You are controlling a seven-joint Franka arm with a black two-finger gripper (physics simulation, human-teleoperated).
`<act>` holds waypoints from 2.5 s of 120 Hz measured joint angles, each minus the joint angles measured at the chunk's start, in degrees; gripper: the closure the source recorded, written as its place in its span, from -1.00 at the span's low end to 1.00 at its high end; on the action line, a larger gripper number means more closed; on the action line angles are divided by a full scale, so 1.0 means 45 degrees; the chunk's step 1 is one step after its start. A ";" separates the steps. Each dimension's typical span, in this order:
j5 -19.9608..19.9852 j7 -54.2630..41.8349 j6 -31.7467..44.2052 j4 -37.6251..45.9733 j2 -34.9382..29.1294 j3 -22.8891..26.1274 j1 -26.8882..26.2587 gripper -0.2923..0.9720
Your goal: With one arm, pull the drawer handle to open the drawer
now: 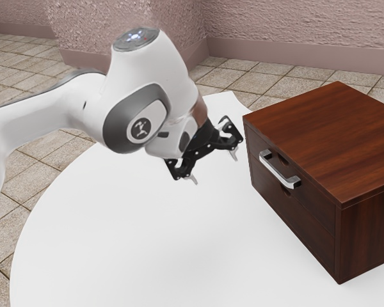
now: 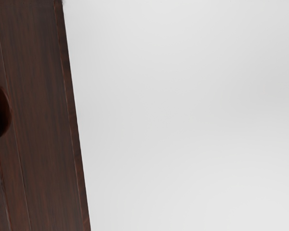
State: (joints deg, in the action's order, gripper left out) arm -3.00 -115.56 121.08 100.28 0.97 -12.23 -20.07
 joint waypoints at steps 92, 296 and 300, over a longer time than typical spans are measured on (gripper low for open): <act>0.0004 -0.0578 0.3211 0.1007 0.0092 -0.0073 -0.0888 -0.54; -0.0531 -0.0288 0.4847 0.0924 0.1360 -0.0034 -0.0513 -0.54; -0.0530 -0.0287 0.4859 0.0924 0.1376 -0.0032 -0.0522 -0.54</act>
State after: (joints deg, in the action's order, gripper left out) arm -5.38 -116.85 142.95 104.44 7.16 -12.37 -22.42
